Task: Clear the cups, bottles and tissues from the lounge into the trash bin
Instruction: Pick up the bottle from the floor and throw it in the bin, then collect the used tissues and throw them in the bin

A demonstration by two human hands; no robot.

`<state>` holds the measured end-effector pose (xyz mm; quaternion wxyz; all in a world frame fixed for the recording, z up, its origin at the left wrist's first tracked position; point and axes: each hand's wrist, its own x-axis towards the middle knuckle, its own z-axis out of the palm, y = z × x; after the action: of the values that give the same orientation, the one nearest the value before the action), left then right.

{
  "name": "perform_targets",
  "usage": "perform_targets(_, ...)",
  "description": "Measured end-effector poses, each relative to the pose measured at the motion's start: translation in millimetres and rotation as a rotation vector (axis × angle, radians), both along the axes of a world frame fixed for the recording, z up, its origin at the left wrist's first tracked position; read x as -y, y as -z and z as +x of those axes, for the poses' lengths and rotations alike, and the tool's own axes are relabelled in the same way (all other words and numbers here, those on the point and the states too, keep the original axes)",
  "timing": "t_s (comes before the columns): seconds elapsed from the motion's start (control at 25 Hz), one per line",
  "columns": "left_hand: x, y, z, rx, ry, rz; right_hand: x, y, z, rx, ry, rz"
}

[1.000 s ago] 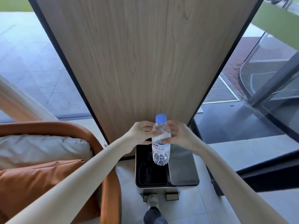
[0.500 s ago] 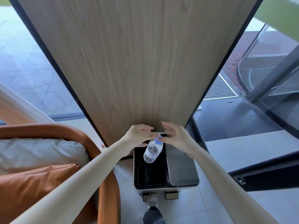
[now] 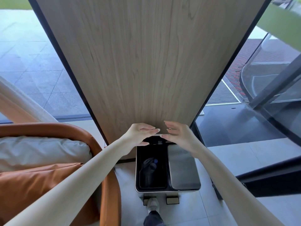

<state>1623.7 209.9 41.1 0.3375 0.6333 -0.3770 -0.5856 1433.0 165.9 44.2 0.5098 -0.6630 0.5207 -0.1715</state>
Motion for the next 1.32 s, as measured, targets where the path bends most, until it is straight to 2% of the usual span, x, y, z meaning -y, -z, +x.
perform_targets(0.44, -36, -38, -3, 0.007, 0.024, -0.102, -42, -43, -7, 0.056, 0.021, -0.118)
perform_targets(0.76, -40, -72, -49, -0.018, 0.110, -0.157, -64, -68, -54, 0.106, 0.124, -0.153)
perform_targets(0.96, -30, -92, -126, 0.009, 0.271, -0.215, -81, -78, -130, 0.197, 0.255, -0.140)
perform_targets(1.32, -41, -125, -362, -0.113, 0.646, -0.246, -165, -117, -352, 0.206, 0.667, -0.217)
